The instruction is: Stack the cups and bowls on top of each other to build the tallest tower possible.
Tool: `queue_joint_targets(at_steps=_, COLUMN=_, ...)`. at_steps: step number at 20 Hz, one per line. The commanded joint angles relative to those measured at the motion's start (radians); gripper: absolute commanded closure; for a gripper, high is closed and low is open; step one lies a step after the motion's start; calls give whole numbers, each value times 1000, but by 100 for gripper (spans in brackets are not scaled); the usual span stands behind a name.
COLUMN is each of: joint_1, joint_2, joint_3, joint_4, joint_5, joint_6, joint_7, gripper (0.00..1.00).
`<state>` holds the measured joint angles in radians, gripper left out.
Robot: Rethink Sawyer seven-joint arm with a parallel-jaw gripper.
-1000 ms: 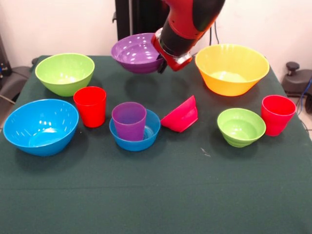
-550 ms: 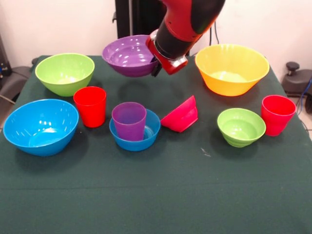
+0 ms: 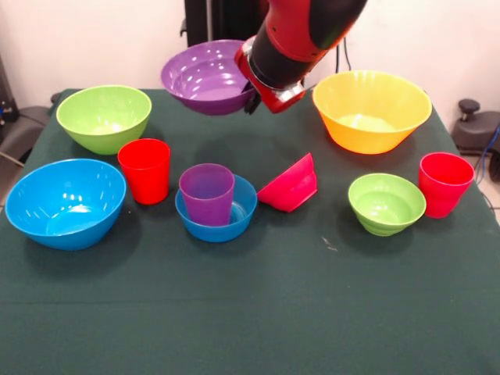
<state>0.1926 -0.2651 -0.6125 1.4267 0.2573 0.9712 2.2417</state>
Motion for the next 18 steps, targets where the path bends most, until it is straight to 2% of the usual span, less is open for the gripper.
queue_joint_targets(at_steps=1, joint_1=-3, joint_2=-1, joint_3=42, joint_4=-174, joint_5=-49, joint_6=206, joint_7=110, gripper=100)
queue_joint_targets(at_steps=6, joint_1=-14, joint_2=6, joint_3=39, joint_4=-218, joint_5=-50, joint_6=239, joint_7=102, gripper=100)
queue_joint_targets(at_steps=18, joint_1=-58, joint_2=58, joint_3=54, joint_4=-263, joint_5=-55, joint_6=134, joint_7=82, gripper=100)
